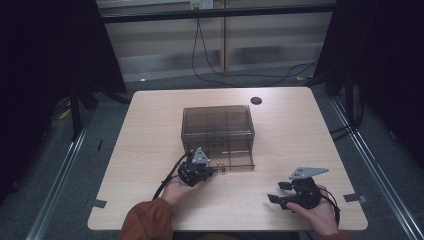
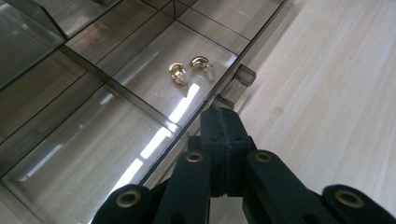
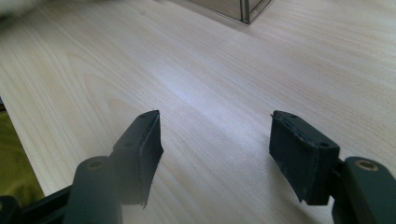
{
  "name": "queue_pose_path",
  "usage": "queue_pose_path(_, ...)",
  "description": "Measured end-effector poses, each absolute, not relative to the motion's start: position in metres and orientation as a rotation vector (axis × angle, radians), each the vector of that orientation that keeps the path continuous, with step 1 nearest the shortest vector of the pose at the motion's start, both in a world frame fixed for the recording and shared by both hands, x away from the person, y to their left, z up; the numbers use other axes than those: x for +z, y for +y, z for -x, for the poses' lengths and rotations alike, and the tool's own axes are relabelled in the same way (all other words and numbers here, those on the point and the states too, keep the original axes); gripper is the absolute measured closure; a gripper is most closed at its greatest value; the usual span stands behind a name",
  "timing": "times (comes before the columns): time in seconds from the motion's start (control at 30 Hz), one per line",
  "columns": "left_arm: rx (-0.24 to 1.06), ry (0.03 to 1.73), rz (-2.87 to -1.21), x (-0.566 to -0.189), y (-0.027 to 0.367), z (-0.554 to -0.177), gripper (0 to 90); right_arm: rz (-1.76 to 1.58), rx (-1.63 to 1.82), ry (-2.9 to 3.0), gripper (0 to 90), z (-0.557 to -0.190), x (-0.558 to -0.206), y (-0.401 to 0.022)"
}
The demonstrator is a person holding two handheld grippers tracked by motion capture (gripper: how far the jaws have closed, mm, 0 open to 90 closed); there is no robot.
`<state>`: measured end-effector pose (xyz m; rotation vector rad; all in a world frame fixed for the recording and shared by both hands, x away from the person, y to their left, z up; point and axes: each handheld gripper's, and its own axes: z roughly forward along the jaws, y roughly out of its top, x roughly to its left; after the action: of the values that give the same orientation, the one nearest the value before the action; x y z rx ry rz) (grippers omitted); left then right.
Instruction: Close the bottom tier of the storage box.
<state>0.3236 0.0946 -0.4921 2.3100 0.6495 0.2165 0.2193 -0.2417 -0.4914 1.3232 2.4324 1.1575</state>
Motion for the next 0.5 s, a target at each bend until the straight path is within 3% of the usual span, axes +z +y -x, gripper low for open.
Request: queue_pose_path(0.5,0.228,0.683,-2.288,-0.4917,0.0944,-0.3309,90.0,-1.324,1.142,2.437,33.5,-0.2203,-0.492,-0.2401)
